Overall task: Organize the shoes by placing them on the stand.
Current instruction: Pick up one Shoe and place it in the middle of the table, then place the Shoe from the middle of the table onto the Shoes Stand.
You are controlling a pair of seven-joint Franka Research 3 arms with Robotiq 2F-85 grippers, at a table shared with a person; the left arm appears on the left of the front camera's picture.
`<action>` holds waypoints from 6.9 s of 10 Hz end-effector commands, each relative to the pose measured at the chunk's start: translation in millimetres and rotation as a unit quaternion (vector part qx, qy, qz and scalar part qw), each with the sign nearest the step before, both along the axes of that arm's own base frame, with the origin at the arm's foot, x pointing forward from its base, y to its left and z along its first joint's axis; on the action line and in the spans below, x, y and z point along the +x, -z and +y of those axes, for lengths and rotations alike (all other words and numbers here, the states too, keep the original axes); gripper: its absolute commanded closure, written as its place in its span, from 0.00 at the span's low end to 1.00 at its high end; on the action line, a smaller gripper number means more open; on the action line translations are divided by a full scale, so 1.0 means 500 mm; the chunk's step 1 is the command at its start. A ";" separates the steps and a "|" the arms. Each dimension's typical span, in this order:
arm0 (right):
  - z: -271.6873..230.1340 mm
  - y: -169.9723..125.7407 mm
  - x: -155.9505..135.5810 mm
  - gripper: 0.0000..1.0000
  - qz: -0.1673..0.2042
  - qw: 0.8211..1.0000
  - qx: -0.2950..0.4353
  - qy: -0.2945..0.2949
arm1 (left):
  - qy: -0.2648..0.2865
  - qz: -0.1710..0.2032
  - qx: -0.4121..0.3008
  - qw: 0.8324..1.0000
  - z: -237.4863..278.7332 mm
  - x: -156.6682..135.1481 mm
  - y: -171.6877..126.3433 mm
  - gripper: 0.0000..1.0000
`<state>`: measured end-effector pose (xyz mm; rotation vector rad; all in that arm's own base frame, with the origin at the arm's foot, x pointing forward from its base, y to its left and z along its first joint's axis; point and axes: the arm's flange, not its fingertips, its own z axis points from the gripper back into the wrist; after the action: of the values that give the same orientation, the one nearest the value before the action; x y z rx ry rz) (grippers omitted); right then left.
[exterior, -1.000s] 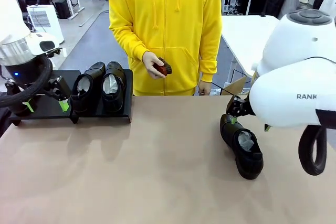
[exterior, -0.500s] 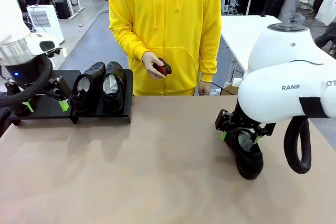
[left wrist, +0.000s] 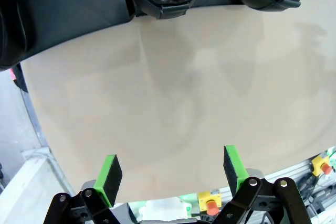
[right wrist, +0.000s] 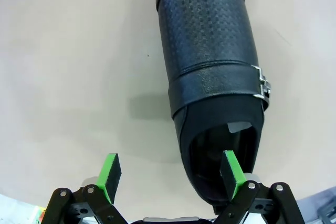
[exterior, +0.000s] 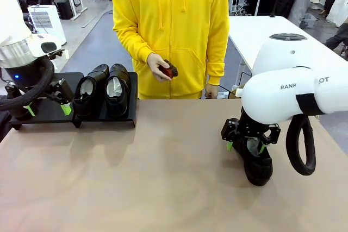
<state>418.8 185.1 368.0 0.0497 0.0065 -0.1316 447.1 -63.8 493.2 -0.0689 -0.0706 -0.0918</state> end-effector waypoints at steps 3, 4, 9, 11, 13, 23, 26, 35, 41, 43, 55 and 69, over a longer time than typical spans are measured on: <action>0.022 0.024 0.034 0.00 0.010 1.000 -0.010 -0.016 | 0.001 -0.004 -0.001 1.000 0.005 -0.001 0.002 0.00; 0.024 0.032 0.038 0.00 0.016 1.000 -0.013 -0.018 | 0.001 -0.004 -0.001 1.000 0.005 -0.001 0.002 0.00; 0.025 0.054 0.050 0.13 0.022 0.999 -0.009 -0.024 | 0.001 -0.004 -0.001 1.000 0.005 -0.001 0.002 0.00; 0.025 0.055 0.051 0.53 0.029 0.999 -0.013 -0.027 | 0.001 -0.004 -0.001 1.000 0.005 -0.001 0.002 0.00; 0.026 0.058 0.049 0.93 0.036 0.998 -0.024 -0.034 | 0.001 -0.004 -0.001 1.000 0.005 -0.001 0.002 0.00; 0.016 0.062 0.038 1.00 0.026 0.998 -0.042 -0.042 | 0.001 -0.004 -0.001 1.000 0.005 -0.001 0.002 0.00; 0.017 0.061 0.040 1.00 0.012 0.998 -0.054 -0.039 | 0.001 -0.004 -0.001 1.000 0.005 -0.001 0.002 0.00; 0.404 0.047 -0.141 1.00 -0.022 0.992 -0.017 -0.122 | 0.001 -0.004 -0.001 1.000 0.005 -0.001 0.002 0.00; 0.450 -0.019 -0.193 1.00 -0.059 0.994 -0.006 -0.097 | 0.001 -0.004 -0.001 1.000 0.005 -0.001 0.002 0.00; 0.471 -0.026 -0.173 1.00 -0.056 0.993 0.020 -0.104 | 0.001 -0.004 -0.001 1.000 0.005 -0.001 0.002 0.00; 0.470 -0.016 -0.135 0.00 -0.043 0.994 0.066 -0.082 | 0.001 -0.004 -0.001 1.000 0.005 -0.001 0.002 0.00; 0.462 -0.117 -0.223 0.00 -0.074 0.982 0.073 -0.159 | 0.001 -0.004 -0.001 1.000 0.005 -0.001 0.002 0.00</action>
<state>329.9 424.7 397.1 0.1991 -0.0984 0.1189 447.2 -63.6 493.0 -0.0688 -0.0701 -0.0913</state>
